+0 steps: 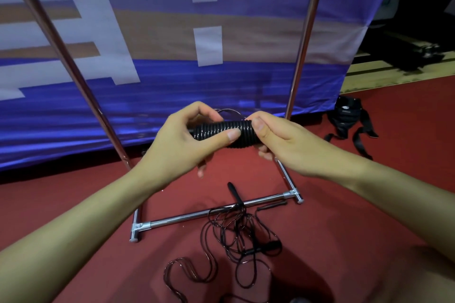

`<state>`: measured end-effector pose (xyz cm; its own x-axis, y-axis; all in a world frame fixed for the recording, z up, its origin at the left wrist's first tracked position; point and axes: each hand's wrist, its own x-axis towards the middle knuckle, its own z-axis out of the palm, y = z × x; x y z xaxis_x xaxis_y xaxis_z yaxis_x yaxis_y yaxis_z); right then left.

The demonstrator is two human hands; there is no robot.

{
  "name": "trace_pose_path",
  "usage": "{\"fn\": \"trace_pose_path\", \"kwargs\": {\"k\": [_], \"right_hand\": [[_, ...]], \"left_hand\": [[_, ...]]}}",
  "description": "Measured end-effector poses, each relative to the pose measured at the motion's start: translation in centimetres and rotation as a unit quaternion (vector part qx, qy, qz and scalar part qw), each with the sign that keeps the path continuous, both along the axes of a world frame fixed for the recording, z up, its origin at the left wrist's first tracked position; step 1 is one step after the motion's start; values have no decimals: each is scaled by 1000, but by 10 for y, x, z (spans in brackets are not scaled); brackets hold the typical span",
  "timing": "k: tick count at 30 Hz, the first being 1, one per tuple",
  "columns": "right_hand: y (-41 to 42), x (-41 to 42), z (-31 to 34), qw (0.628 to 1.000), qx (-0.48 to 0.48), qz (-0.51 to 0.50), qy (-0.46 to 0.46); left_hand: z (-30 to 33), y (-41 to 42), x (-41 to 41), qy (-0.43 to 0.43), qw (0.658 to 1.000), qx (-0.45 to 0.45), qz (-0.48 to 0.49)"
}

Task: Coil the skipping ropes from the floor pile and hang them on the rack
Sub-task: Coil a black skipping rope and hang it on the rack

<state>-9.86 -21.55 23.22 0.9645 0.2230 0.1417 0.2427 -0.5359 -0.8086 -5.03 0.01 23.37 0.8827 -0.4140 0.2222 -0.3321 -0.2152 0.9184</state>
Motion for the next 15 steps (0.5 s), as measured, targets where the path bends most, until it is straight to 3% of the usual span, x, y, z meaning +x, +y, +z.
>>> {"fn": "trace_pose_path", "kwargs": {"k": [6,15], "right_hand": [[-5,5,-14,991,118,39,56],[-10,7,-11,986,102,104,76]], "left_hand": [[3,0,-6,-14,1000,10,-20],[5,7,-4,-42,995,48,-83]]}}
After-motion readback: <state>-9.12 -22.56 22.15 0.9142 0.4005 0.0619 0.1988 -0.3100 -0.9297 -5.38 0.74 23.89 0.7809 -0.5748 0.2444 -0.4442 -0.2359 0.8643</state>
